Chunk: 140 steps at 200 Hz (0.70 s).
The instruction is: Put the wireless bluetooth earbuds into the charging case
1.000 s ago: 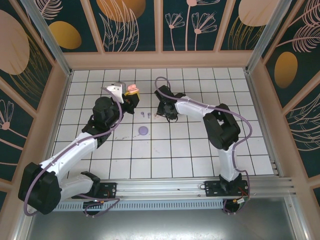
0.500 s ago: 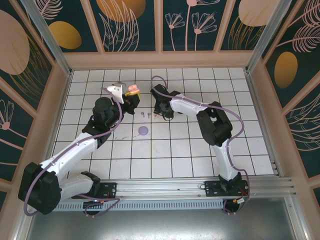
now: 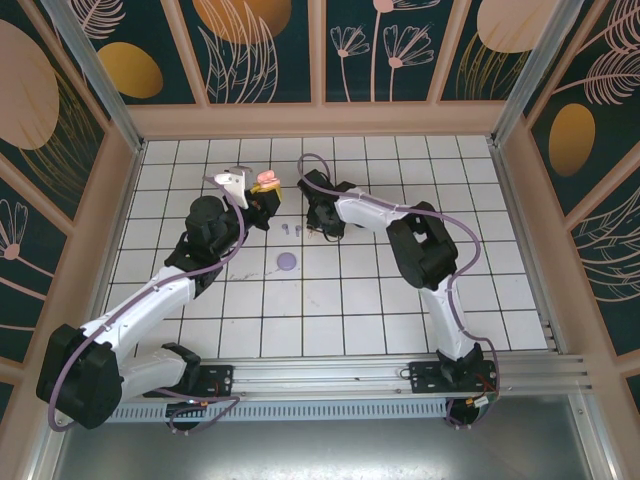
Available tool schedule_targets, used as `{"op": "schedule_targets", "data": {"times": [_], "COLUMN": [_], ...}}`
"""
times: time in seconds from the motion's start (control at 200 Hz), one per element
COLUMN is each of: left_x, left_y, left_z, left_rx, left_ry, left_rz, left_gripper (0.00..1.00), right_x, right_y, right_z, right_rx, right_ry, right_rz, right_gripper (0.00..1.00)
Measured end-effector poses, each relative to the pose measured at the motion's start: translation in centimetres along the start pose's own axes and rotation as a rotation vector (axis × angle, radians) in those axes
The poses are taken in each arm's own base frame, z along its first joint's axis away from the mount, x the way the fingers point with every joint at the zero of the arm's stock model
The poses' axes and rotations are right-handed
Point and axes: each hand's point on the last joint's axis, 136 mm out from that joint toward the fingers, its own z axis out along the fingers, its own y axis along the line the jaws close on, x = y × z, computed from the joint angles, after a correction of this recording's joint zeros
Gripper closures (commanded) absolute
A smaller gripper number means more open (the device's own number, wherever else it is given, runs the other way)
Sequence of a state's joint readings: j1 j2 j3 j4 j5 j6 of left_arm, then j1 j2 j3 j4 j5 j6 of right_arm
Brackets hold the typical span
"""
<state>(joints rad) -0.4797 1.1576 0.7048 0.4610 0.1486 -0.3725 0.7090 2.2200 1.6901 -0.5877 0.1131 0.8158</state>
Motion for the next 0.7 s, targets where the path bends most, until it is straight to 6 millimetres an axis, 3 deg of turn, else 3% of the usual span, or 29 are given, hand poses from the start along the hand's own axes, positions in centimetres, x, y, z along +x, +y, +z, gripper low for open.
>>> {"op": "schedule_targets", "data": {"times": [0.325, 0.556, 0.701], "left_x": [0.0, 0.0, 0.0], "left_y": [0.0, 0.0, 0.0], "left_z": [0.0, 0.0, 0.0], "left_rx": [0.0, 0.0, 0.0], "left_ry": [0.0, 0.0, 0.0], "left_rz": [0.0, 0.0, 0.0], "left_gripper": [1.0, 1.0, 1.0], "right_x": [0.2, 0.9, 2.0], "right_y": [-0.2, 0.0, -0.9], "right_z": [0.0, -0.1, -0.7], "right_rx": [0.02, 0.026, 0.05], "right_ry": [-0.004, -0.015, -0.02], "right_rz": [-0.048, -0.126, -0.217], "right_gripper": [0.76, 0.77, 0.77]}}
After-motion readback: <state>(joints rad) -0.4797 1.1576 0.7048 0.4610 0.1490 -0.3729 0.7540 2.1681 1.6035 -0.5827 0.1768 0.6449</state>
